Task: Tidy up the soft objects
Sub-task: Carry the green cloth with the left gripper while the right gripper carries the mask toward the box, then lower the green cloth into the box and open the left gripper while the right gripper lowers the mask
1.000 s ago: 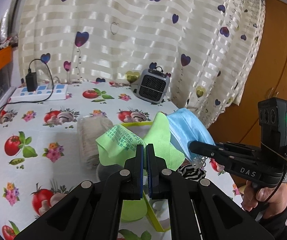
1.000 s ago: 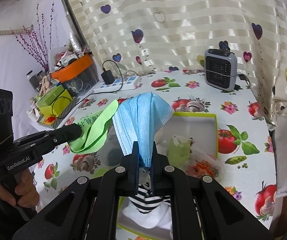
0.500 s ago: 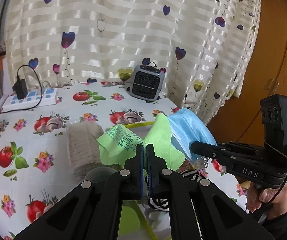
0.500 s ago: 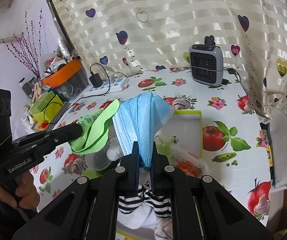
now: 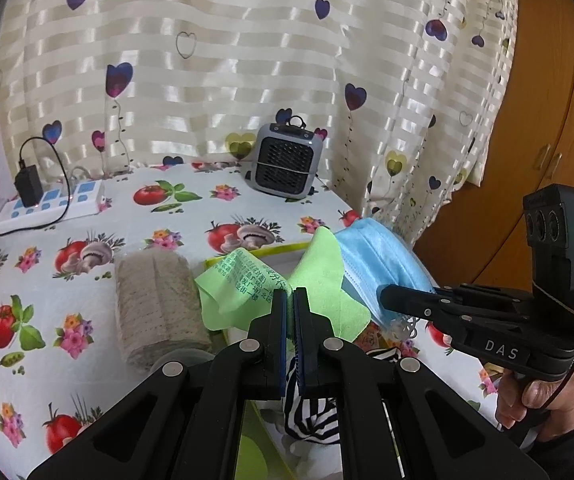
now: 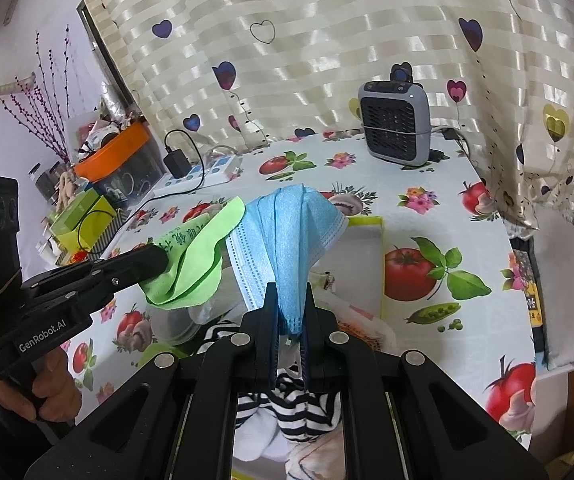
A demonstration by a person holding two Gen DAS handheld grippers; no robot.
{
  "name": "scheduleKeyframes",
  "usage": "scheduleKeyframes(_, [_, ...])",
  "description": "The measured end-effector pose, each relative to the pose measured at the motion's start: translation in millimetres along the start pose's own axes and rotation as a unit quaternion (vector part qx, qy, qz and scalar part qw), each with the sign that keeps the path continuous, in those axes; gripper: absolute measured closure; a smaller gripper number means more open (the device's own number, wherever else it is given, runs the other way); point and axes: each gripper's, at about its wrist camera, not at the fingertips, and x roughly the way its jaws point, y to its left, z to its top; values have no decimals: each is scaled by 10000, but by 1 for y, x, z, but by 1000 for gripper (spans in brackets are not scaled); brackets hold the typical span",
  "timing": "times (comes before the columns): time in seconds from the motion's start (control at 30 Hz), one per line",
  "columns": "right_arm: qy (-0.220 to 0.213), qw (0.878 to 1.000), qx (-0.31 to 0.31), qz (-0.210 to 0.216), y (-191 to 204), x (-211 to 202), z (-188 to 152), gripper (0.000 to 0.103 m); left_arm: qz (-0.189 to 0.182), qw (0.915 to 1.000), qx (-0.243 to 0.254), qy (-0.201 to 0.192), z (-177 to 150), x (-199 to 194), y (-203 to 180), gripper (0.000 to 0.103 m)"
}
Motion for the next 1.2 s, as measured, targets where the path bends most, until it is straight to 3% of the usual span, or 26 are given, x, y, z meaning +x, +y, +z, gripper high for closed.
scheduleKeyframes(0.57, [-37, 9990, 325, -318, -34, 3, 5, 94, -151, 9995, -42, 270, 20, 49, -2, 99])
scheduleKeyframes(0.8, [-12, 9982, 445, -410, -46, 5, 5, 94, -132, 9976, -39, 677, 17, 85, -3, 99])
scheduleKeyframes(0.9, [23, 9981, 466, -413, -48, 8, 5, 94, -154, 9952, -190, 952, 13, 99, 3, 94])
scheduleKeyframes(0.97, [54, 9981, 470, -406, -49, 12, 5, 94, -183, 9947, -238, 985, 12, 99, 6, 89])
scheduleKeyframes(1.2, [190, 9985, 365, -353, -45, 30, 14, 94, -167, 9967, -207, 769, 11, 78, 7, 88])
